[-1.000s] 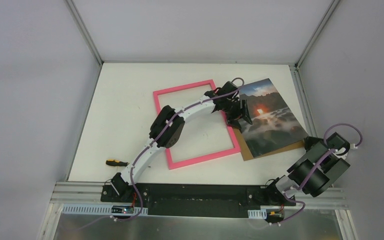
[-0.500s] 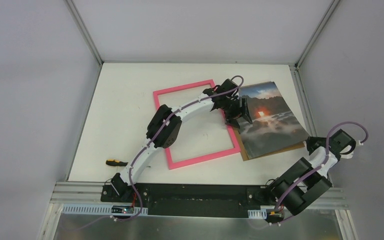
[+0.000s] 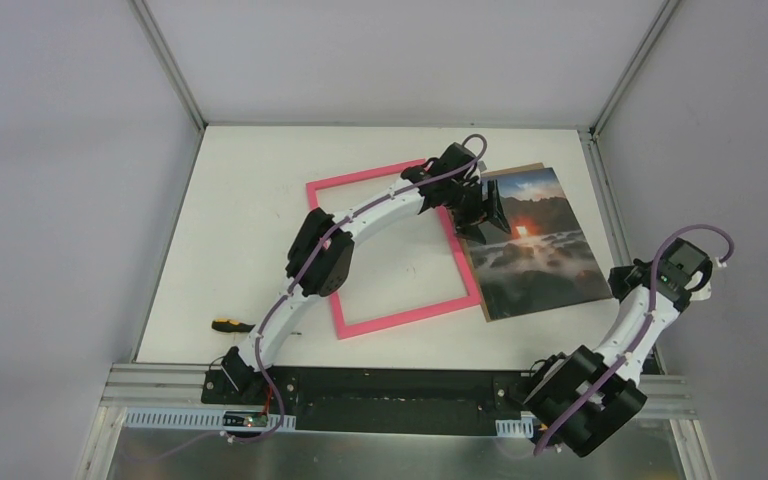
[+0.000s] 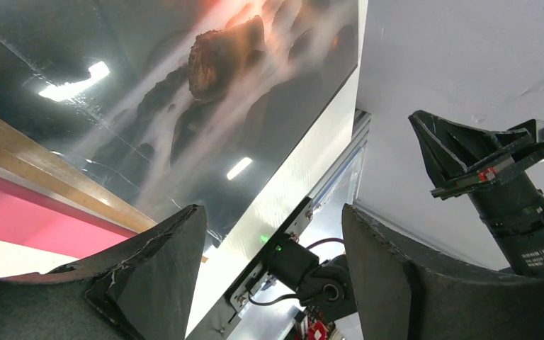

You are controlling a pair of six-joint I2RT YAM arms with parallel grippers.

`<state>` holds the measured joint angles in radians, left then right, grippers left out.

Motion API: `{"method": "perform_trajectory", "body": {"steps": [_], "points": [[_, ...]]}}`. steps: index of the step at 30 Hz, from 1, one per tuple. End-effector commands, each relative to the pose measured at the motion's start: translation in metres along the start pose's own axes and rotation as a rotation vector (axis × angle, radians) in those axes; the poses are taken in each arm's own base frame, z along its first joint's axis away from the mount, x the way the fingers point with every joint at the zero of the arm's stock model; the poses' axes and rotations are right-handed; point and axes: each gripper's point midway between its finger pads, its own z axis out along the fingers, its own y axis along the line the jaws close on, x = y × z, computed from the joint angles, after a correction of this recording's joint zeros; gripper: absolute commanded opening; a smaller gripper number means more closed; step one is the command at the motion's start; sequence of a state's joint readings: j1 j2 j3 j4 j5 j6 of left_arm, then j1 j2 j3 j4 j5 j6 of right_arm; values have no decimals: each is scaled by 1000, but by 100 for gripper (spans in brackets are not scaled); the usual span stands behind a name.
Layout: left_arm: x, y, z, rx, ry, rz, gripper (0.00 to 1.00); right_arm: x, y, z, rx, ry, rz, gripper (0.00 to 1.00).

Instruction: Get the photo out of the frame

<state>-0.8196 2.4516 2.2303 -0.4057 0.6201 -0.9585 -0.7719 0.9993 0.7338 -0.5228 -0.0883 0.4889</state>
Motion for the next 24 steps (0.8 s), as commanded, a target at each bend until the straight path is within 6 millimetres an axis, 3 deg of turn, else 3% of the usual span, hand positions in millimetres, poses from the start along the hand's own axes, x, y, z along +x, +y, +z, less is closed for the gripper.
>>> {"method": "perform_trajectory", "body": {"steps": [1, 6, 10, 11, 13, 14, 24], "points": [[-7, -15, -15, 27, -20, 3, 71, -6, -5, -18, 103, -19, -114, 0], [-4, -16, -18, 25, -20, 4, 71, -1, -6, -10, 111, 1, -121, 0], [-3, -9, -12, 17, -10, 21, 71, 8, -18, 16, 186, 87, -32, 0], [-3, -6, -10, 14, -8, 32, 71, 6, -27, 22, 215, 86, 24, 10], [-1, 0, -5, 9, 2, 50, 73, 7, -37, 27, 186, 111, 167, 42], [0, 3, -1, 8, 12, 57, 73, 7, -40, 29, 156, 113, 234, 48], [4, 30, 24, -12, 56, 77, 73, 5, -44, 63, -14, 16, 480, 53]]}}
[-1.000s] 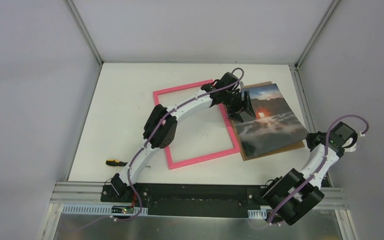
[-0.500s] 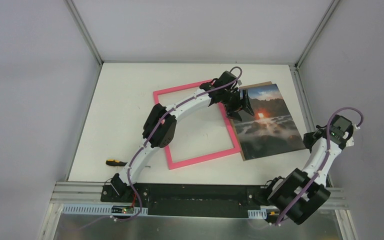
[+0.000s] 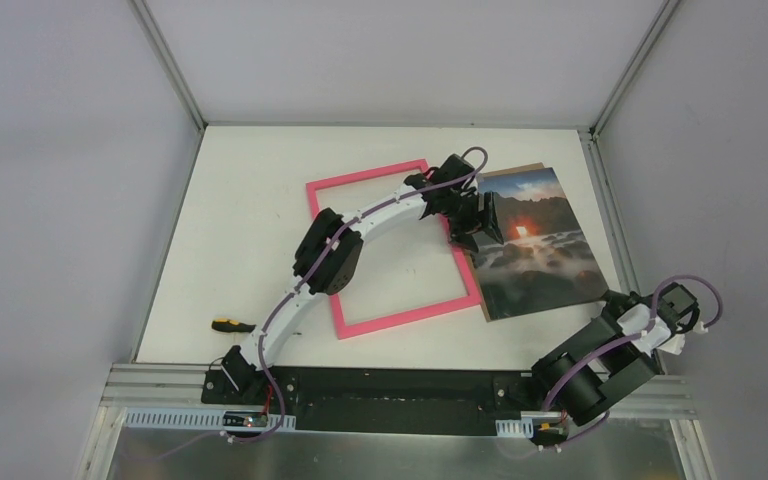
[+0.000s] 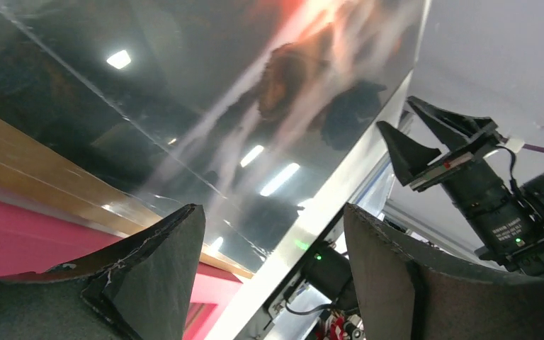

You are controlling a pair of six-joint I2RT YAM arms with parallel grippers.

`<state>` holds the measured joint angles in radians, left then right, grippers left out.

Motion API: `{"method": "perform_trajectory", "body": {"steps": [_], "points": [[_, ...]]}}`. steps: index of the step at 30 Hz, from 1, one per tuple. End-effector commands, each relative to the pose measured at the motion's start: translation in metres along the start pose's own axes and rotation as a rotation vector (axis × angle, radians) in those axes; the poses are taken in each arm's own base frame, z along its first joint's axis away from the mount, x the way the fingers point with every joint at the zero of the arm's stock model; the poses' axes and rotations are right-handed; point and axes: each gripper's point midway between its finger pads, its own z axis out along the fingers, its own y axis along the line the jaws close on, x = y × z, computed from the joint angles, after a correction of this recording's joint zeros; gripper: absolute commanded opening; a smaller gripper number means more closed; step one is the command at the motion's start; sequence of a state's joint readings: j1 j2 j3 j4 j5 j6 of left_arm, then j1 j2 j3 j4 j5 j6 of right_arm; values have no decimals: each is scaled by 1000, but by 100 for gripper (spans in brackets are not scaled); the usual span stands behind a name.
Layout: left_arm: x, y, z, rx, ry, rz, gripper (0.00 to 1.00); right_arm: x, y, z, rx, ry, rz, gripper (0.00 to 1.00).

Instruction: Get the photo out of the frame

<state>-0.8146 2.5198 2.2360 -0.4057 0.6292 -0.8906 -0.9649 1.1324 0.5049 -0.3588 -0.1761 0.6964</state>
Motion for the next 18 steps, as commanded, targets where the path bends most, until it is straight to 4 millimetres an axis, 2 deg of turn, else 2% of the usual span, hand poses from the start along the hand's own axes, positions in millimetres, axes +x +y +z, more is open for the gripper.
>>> {"method": "perform_trajectory", "body": {"steps": [1, 5, 8, 14, 16, 18], "points": [[3, -2, 4, 22, 23, 46, 73, -14, 33, 9, -183, -51, 95, 51], [6, 2, 6, 17, 36, 38, 73, -19, 27, 21, -182, -70, 126, 41], [8, 4, 7, 15, 42, 34, 73, -29, 30, 22, -218, -103, 121, 38], [8, 4, 8, 17, 43, 28, 73, -28, 38, 24, -261, -76, 58, 24], [7, 4, 8, 19, 43, 29, 73, -25, 42, 25, -284, -57, 41, 23], [7, 4, 8, 19, 45, 26, 73, -24, 42, 27, -277, -42, 40, 27]]}}
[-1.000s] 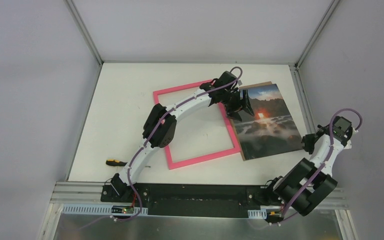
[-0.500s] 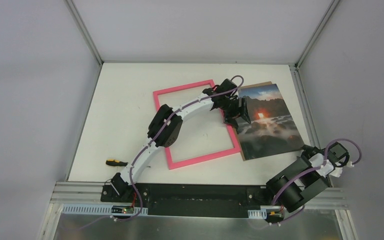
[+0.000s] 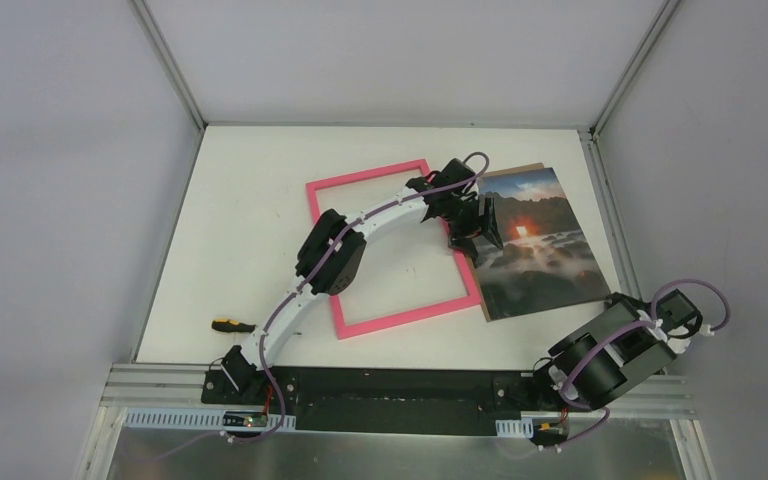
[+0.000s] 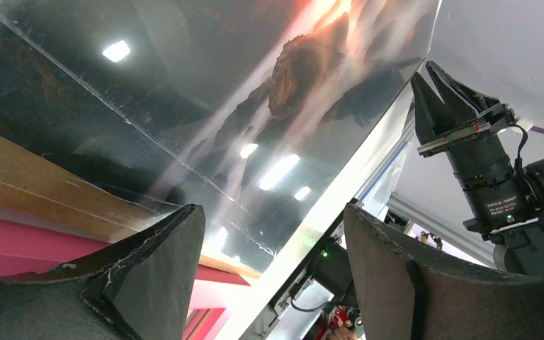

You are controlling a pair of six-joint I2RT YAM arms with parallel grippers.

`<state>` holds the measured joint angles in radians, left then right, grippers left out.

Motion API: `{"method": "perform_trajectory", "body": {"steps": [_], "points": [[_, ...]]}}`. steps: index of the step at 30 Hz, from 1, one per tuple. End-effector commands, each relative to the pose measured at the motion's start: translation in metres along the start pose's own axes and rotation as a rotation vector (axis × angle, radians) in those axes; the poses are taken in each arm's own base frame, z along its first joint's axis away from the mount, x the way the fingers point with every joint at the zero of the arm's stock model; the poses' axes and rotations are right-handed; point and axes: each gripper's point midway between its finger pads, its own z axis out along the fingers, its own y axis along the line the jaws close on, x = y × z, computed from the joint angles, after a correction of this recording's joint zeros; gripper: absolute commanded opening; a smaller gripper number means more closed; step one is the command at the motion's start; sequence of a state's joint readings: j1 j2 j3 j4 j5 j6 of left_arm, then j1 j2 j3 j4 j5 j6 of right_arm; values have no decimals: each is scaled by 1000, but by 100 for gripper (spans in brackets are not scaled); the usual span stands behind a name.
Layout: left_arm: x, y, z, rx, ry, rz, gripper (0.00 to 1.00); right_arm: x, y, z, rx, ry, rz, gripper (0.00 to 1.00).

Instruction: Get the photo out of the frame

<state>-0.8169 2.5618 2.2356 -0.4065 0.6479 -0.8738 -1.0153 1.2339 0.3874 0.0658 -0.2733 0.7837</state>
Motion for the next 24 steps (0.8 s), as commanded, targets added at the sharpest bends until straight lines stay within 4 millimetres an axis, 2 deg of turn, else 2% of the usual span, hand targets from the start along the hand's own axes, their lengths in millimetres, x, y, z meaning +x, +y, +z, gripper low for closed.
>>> {"method": "perform_trajectory", "body": {"steps": [1, 3, 5, 10, 13, 19, 24], "points": [[1, -14, -6, 33, 8, 32, 73, -2, 12, 3, -61, 16, -35, 29], [2, -13, -6, 33, 11, 29, 73, -2, 12, 2, -66, 7, -31, 30], [2, -12, -6, 33, 13, 26, 73, -3, 12, 3, -67, 4, -29, 26], [2, -14, -7, 34, 13, 26, 73, -2, 16, 3, -77, 22, -49, 9], [2, -15, -8, 35, 12, 25, 73, -3, 21, -4, -89, 11, -71, 0], [1, -22, -15, 42, 1, 15, 72, -9, 42, -28, -130, -19, -142, 0], [0, -45, -31, 72, -19, 4, 73, -5, 56, -54, -160, -21, -203, 0]]}}
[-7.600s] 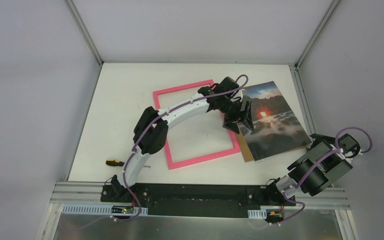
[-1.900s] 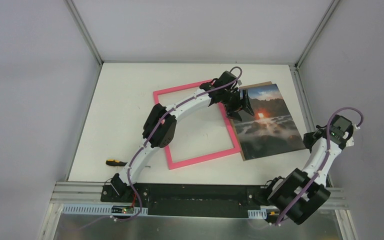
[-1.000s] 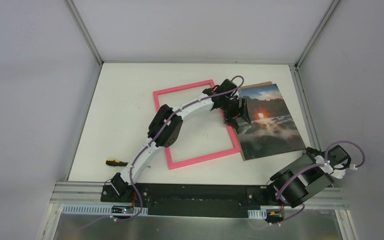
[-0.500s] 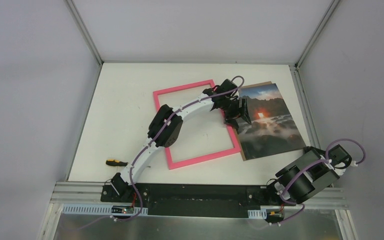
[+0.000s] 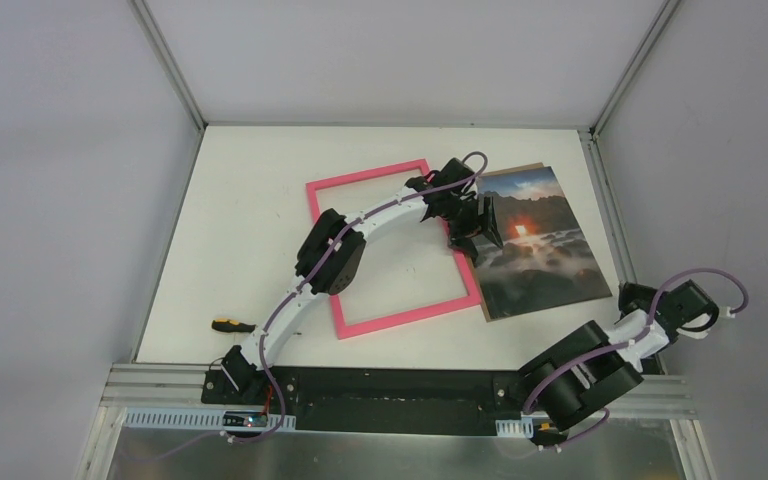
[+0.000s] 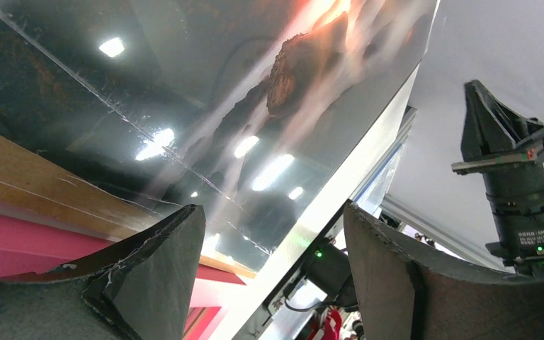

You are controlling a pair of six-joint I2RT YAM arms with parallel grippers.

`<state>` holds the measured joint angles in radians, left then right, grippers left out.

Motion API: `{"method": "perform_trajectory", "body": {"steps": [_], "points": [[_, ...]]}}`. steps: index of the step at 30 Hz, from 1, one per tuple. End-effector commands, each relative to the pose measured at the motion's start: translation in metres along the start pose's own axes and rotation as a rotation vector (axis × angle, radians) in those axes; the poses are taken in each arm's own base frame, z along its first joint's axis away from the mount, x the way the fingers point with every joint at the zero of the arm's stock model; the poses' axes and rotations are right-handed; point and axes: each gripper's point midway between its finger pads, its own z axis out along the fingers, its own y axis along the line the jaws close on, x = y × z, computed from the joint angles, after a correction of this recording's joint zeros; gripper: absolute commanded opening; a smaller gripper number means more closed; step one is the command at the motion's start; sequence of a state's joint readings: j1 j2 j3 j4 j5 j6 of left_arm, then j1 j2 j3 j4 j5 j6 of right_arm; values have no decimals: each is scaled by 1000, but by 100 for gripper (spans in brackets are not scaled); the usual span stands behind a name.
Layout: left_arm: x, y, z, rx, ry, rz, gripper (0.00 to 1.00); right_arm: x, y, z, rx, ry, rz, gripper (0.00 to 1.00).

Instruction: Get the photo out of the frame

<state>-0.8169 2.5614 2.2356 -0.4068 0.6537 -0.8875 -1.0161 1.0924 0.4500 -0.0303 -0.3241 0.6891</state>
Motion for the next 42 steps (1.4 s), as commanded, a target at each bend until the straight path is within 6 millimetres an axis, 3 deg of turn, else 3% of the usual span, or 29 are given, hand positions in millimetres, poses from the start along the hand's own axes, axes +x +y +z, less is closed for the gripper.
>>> {"method": "perform_trajectory", "body": {"steps": [1, 5, 6, 8, 9, 16, 21, 29, 42], "points": [[-2, -48, -33, 75, -29, 22, 73, -5, 27, -27, -53, -14, -89, 0], [-3, -54, -37, 85, -38, 26, 73, 2, 23, -26, -18, 44, -59, 0], [-4, -53, -36, 84, -37, 27, 74, 7, 24, -22, -21, 82, -50, 4], [-3, -51, -34, 85, -31, 40, 76, 13, 22, -14, -20, 131, -23, 28], [-3, -50, -34, 84, -31, 50, 77, 15, 22, -12, -14, 148, -20, 33], [-4, -41, -25, 77, -25, 104, 79, 21, 15, -10, 41, 150, -64, 50], [-2, -44, -30, 75, -28, 106, 79, 18, 3, 4, 108, 155, -53, 48], [2, -52, -32, 86, -24, 101, 79, 11, 5, 10, 90, 125, -93, 45], [7, -50, -32, 79, -16, 94, 78, 12, 0, 25, 109, 128, -127, 30]]}}
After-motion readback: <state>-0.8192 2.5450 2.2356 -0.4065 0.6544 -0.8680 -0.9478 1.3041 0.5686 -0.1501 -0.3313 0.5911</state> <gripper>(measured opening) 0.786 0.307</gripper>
